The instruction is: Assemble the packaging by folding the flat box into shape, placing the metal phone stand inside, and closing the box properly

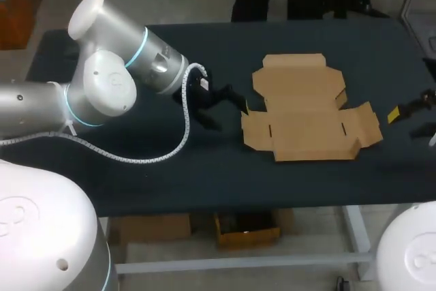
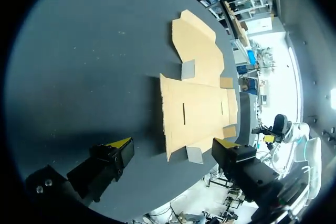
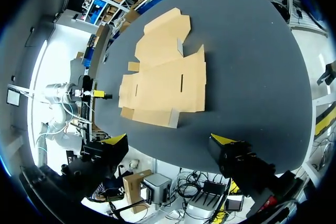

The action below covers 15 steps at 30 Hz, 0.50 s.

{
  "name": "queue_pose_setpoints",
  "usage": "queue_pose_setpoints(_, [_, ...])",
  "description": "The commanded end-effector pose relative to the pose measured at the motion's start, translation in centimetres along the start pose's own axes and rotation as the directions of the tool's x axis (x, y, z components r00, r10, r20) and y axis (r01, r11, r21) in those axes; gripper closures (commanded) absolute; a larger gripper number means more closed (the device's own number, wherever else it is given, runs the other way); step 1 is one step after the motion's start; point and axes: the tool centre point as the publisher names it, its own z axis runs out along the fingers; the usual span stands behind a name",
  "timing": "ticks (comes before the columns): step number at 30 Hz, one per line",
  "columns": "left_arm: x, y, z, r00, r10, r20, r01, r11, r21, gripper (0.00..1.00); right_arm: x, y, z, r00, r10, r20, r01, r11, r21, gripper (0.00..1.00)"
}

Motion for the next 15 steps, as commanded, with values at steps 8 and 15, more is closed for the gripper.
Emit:
queue_pose_setpoints(8, [-0.2, -1.1, 4.4, 0.998, 0.065, -0.026, -0.065, 0.998, -0.022, 0.59, 0.0, 0.0, -0.1, 1.0, 0.0, -0.004, 0.0, 1.0, 0.003, 0.0])
queue_pose_setpoints(15, [-0.3, -1.8, 5.6, 0.997, 0.07, -0.044, -0.072, 0.996, -0.054, 0.66, 0.0, 0.0, -0.1, 1.0, 0.0, -0.004, 0.0, 1.0, 0.003, 0.0])
